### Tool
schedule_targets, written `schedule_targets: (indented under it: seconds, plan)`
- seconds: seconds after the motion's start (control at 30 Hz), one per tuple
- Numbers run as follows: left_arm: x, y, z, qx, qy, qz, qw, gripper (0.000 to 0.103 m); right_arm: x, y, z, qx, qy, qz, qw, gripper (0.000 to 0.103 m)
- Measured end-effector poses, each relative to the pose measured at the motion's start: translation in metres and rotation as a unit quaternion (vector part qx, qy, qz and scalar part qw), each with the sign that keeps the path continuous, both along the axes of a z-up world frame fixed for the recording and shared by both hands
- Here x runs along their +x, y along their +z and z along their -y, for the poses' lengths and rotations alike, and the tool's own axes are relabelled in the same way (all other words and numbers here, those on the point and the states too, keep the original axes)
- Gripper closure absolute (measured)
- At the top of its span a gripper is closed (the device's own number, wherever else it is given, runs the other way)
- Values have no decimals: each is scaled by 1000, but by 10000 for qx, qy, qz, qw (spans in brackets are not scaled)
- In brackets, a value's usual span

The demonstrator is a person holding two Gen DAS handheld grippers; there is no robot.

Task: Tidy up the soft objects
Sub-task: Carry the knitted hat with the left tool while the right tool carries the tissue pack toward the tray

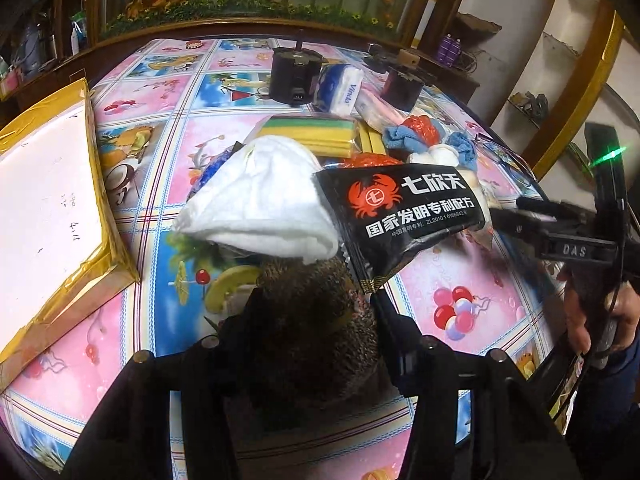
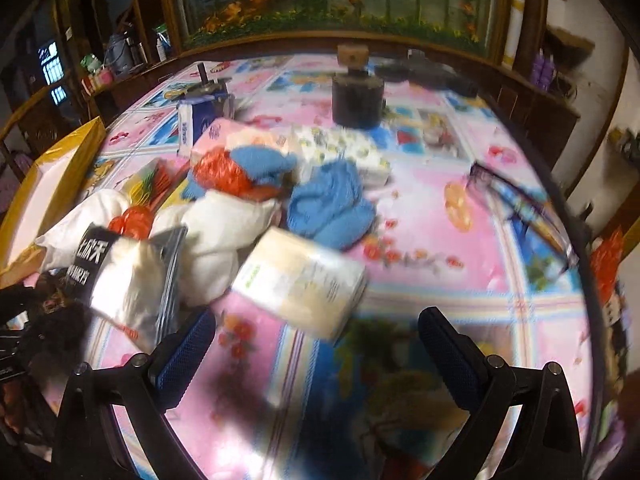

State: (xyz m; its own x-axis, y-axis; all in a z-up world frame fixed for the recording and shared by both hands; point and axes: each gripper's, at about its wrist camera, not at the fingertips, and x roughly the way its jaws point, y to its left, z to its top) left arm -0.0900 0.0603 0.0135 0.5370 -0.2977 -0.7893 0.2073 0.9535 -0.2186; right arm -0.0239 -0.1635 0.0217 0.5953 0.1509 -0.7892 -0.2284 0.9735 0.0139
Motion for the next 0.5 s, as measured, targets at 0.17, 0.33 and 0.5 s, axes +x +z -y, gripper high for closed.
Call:
schedule_targets:
  seconds: [0.17,0.33,0.5]
  plan:
    - [0,0,-1,-15,4,-2,10000,51,30,-2,0,211,443,34,9988,0]
    - [0,0,-3,-87,7,-33,10000,51,15,-7,-11,620,1295,-379,9889,3]
    - [3,-1,-8,-110,54,-29,9999,51,-24,3,-18,522,2015,-335,9775,4]
